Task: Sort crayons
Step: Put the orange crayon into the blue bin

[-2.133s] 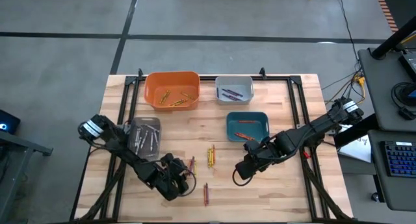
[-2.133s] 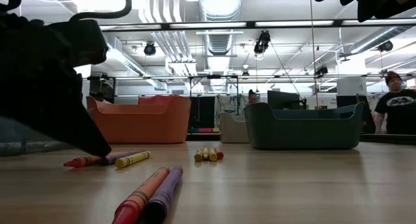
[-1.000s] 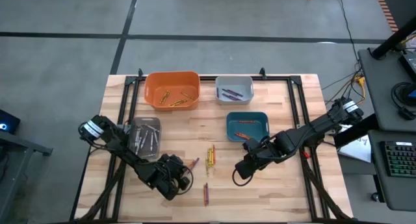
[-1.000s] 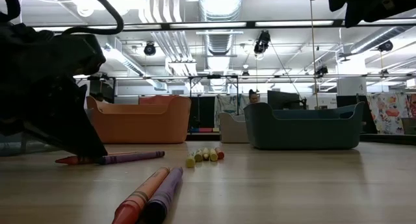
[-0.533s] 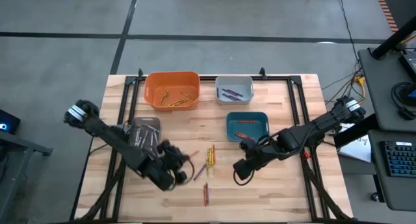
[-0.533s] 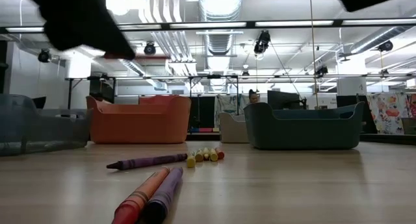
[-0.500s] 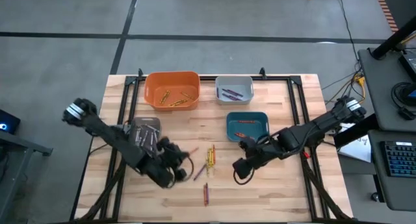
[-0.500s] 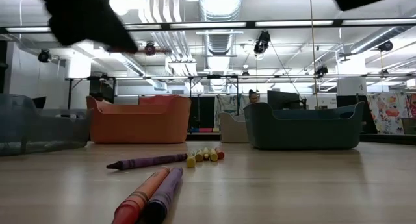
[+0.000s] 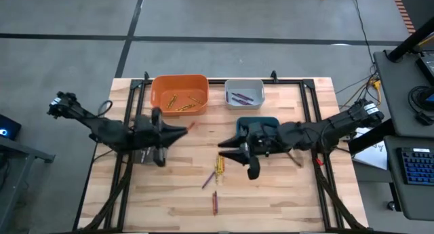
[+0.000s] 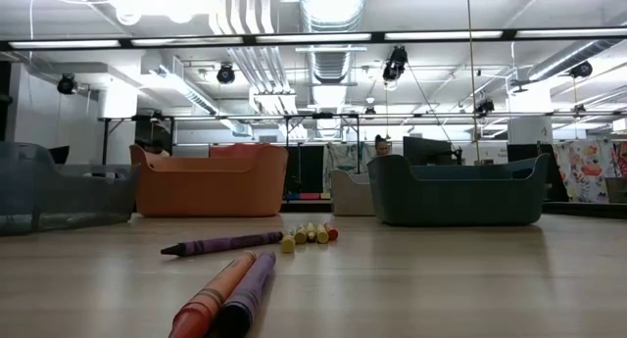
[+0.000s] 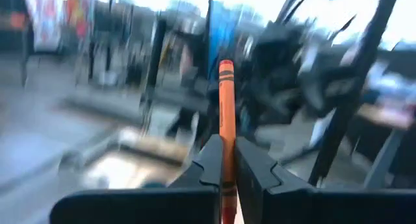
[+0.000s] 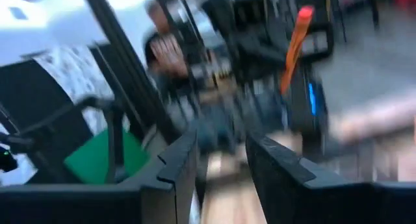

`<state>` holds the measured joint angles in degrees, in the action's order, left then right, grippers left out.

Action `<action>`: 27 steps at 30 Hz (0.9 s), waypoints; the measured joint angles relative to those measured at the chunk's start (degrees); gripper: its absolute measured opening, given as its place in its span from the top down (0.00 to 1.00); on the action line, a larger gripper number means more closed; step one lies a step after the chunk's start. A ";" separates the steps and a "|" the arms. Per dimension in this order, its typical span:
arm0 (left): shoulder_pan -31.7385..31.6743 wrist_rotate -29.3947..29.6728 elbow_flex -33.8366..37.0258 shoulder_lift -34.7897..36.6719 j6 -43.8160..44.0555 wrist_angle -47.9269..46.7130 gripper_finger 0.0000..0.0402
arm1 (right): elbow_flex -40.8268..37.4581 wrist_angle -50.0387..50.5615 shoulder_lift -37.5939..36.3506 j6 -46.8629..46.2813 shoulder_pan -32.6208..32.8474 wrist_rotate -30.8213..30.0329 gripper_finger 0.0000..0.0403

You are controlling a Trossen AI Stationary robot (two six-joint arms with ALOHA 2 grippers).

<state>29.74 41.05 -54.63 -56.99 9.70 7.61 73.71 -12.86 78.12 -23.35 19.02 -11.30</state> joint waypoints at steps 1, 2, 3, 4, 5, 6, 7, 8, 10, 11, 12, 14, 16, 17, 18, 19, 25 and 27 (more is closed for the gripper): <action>0.00 -0.34 0.00 0.43 -2.94 3.64 1.00 | 0.00 -3.42 0.01 4.05 -0.02 -0.08 0.68; 0.00 -0.69 0.00 0.65 -5.67 6.66 1.00 | 0.00 -6.41 0.04 7.43 -0.07 -0.11 0.68; 0.00 -1.30 0.00 0.68 -8.15 9.59 1.00 | 0.00 -9.09 0.05 10.28 -0.21 -0.38 0.68; 0.00 -1.54 0.00 0.63 -10.02 12.00 1.00 | 0.00 -11.39 -0.01 12.61 -0.25 -0.73 0.68; 0.00 -1.54 0.00 0.29 -11.44 14.06 1.00 | 0.00 -13.29 -0.04 14.34 -0.49 -0.77 0.68; -0.02 -1.54 0.00 -0.16 -12.24 16.37 1.00 | 0.00 -14.89 -0.15 15.70 -0.85 -0.76 0.68; -0.02 -1.56 0.00 -0.79 -12.86 18.11 1.00 | 0.07 -15.63 -0.41 16.24 -1.20 -0.82 0.68; -0.02 -1.56 0.00 -1.58 -13.11 19.94 1.00 | 0.46 -15.52 -0.58 16.96 -1.60 -0.88 0.68; -0.02 -1.69 0.00 -3.35 -13.32 23.04 1.00 | 1.74 -14.72 -0.77 17.74 -2.49 -0.94 0.68; -0.02 -1.80 0.02 -4.35 -13.65 24.33 1.00 | 2.53 -13.89 -0.85 18.40 -2.90 -0.96 0.68; -0.09 -2.12 0.03 -5.22 -14.14 25.65 1.00 | 3.42 -13.05 -0.87 19.04 -3.23 -0.94 0.68; -0.60 -2.76 0.04 -6.87 -15.26 28.55 1.00 | 5.27 -10.78 -0.89 21.05 -3.80 -0.91 0.68; -1.54 -3.01 0.04 -8.12 -15.81 31.09 1.00 | 7.05 -8.26 -0.89 23.23 -4.19 -0.87 0.68; -2.17 -3.23 0.02 -8.54 -15.96 32.07 1.00 | 8.02 -6.78 -0.89 24.08 -4.32 -0.84 0.68; -2.77 -3.92 0.02 -8.82 -16.18 32.74 1.00 | 8.97 -5.10 -0.89 24.73 -4.45 -0.84 0.68; -3.45 -4.83 0.02 -9.04 -16.21 33.18 1.00 | 9.92 -3.44 -0.89 25.53 -4.45 -0.82 0.68; -6.97 -7.58 0.00 -9.51 -14.68 33.32 1.00 | 13.13 0.25 -0.87 25.90 -5.14 -0.82 0.68; -7.96 -8.56 0.00 -9.51 -14.57 33.36 1.00 | 13.25 0.45 -0.87 25.90 -5.20 -0.84 0.68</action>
<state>21.78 32.49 -54.63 -66.50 -4.87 40.96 86.96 -12.41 77.25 2.55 13.82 -12.14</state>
